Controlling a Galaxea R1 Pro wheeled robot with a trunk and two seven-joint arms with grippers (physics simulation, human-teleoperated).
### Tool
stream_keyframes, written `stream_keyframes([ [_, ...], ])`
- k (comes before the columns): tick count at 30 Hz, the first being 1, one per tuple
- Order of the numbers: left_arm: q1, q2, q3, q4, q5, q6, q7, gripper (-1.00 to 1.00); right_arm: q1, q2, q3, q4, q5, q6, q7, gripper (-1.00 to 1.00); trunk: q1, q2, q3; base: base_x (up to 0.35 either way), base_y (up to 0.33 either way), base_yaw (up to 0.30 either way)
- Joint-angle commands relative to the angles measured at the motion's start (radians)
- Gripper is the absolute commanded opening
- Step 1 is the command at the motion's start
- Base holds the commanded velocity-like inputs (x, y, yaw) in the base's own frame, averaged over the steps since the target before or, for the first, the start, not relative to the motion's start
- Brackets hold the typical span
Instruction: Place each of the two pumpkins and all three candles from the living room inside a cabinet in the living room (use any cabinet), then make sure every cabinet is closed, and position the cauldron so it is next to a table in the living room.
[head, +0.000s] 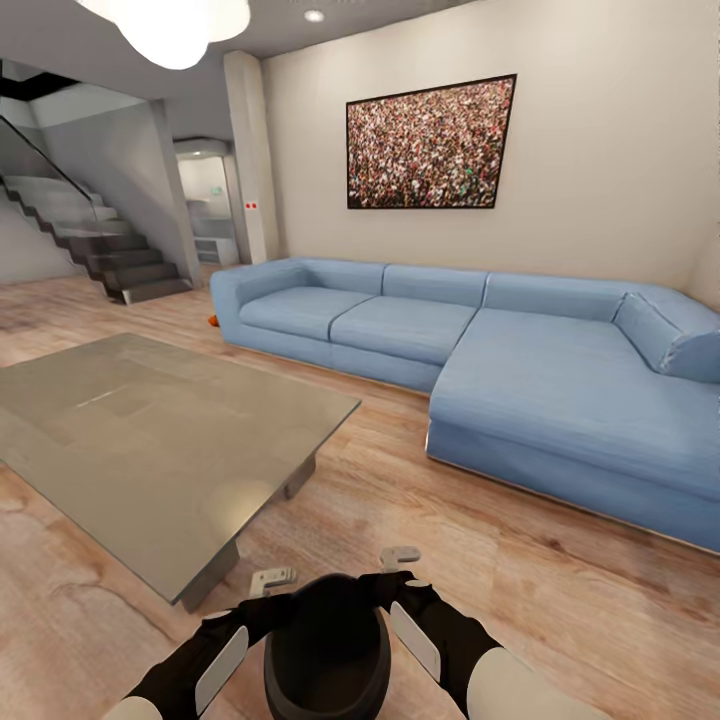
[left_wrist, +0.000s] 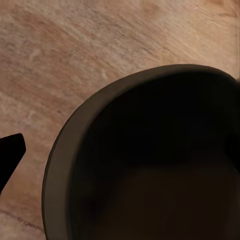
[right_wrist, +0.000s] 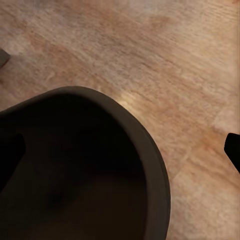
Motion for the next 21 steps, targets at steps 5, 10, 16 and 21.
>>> stream_keyframes([
  [5, -0.001, 0.001, -0.005, -0.003, 0.006, 0.001, 0.001, 1.00, -0.001, -0.001, 0.008, -0.002, -0.009, 0.003, -0.009, 1.00, 0.000, 0.000, 0.007, -0.001, 0.000, 0.000],
  [10, -0.001, 0.001, -0.006, -0.002, 0.004, -0.001, 0.002, 1.00, -0.001, -0.001, 0.008, -0.002, -0.009, 0.003, -0.009, 1.00, 0.000, 0.000, 0.012, -0.169, 0.000, 0.000],
  [16, -0.001, 0.001, -0.006, -0.002, 0.004, -0.001, 0.002, 1.00, -0.001, -0.001, 0.008, -0.002, -0.009, 0.003, -0.009, 1.00, 0.000, 0.000, 0.013, -0.314, 0.000, 0.000],
  [21, -0.001, 0.001, -0.006, -0.002, 0.004, -0.001, 0.002, 1.00, -0.001, -0.001, 0.008, -0.002, -0.009, 0.003, -0.009, 1.00, 0.000, 0.000, 0.013, -0.339, 0.000, 0.000],
])
